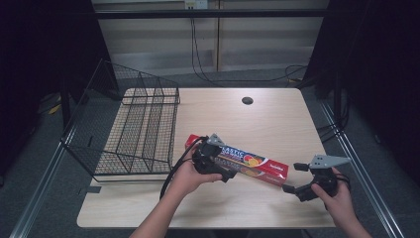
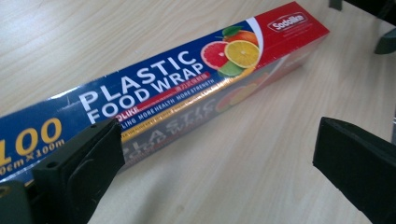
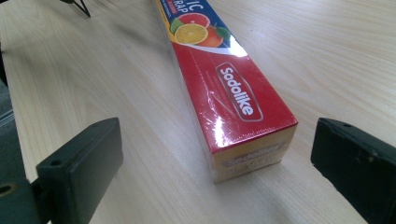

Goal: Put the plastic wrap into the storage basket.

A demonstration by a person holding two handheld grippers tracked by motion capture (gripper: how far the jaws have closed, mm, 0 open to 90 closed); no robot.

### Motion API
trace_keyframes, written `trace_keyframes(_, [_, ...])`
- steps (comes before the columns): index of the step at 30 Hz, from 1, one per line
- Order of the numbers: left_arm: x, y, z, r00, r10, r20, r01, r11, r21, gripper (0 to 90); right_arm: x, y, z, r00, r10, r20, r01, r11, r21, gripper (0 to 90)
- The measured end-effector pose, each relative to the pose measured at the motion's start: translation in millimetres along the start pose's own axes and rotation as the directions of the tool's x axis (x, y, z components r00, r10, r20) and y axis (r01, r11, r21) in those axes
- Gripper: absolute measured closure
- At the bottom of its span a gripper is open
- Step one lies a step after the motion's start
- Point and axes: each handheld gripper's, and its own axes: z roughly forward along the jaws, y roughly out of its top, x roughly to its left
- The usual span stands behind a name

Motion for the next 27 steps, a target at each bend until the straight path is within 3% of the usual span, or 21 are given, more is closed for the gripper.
trace_keyframes(13, [12.1, 17.9, 17.6, 1.0000, 0.000, 0.008, 0.000, 0.9998, 0.019, 1.6, -1.1, -0.5, -0.7, 0.9999, 0.008, -0.013, -0.008, 1.000, -0.004, 2.3])
trace_keyframes(16, [16.9, 20.9, 23.3, 0.9998, 0.011, 0.016, -0.011, 0.9987, 0.050, 1.6, -1.4, -0.3, -1.1, 0.9998, 0.012, -0.018, -0.012, 1.000, -0.009, 2.3])
trace_keyframes(17, [17.5, 21.2, 25.3, 0.9999, -0.002, 0.015, 0.001, 0.9988, 0.049, 1.6, -1.4, -0.2, -1.1, 0.9998, 0.012, -0.017, -0.013, 1.000, -0.010, 2.2])
trace_keyframes(22, [23.0, 24.2, 31.1, 0.9999, 0.013, 0.007, -0.013, 0.9974, 0.071, 1.6, -1.2, -0.5, -0.7, 0.9997, 0.013, -0.021, -0.013, 1.000, -0.007, 2.3])
trace_keyframes(23, [24.9, 24.9, 30.9, 0.9994, 0.032, 0.013, -0.033, 0.9959, 0.084, 1.6, -1.3, -0.4, -0.7, 0.9996, 0.013, -0.023, -0.013, 1.000, -0.006, 2.3])
trace_keyframes(24, [23.6, 24.8, 33.1, 1.0000, 0.007, 0.005, -0.007, 0.9976, 0.068, 1.6, -1.2, -0.4, -0.6, 0.9997, 0.013, -0.021, -0.014, 1.000, -0.008, 2.3])
trace_keyframes(27, [25.7, 25.9, 35.3, 0.9996, 0.026, 0.013, -0.027, 0.9971, 0.071, 1.6, -1.3, -0.4, -0.7, 0.9996, 0.015, -0.022, -0.015, 1.000, -0.009, 2.3])
